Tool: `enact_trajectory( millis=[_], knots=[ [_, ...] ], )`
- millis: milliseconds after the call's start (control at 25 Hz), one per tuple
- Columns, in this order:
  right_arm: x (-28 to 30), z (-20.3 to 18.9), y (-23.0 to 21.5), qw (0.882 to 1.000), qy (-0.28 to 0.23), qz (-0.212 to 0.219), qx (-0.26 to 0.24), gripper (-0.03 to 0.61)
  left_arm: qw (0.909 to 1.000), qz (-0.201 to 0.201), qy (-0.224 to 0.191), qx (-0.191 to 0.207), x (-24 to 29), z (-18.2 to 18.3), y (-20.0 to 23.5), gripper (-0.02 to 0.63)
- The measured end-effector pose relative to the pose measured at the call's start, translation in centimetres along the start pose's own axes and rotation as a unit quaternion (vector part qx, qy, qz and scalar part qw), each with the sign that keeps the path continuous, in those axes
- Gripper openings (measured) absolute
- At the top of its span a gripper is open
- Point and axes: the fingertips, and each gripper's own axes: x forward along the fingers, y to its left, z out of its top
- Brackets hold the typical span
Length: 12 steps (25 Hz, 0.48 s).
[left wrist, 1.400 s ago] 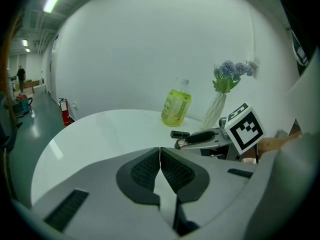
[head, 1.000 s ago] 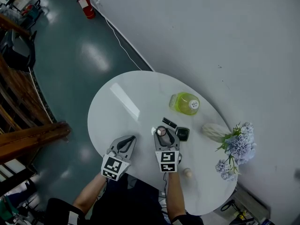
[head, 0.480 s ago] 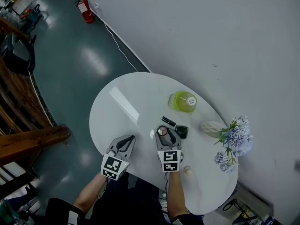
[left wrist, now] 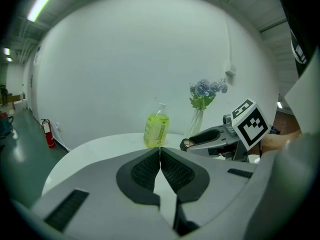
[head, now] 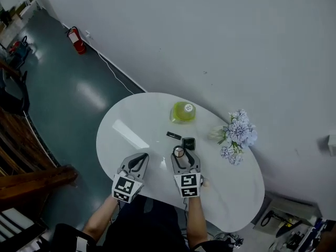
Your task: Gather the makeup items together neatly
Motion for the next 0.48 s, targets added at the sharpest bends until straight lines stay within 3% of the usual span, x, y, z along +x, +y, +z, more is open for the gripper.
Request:
enact_trajectory(
  millis=[480],
  knots=[
    [-10.4,-1.9,-2.1,0.992,-0.019,-0.111,0.051,0.230,0.9904,-0.116,-0.016,0.075,-0.4,2.8,-8.1,0.020]
  ],
)
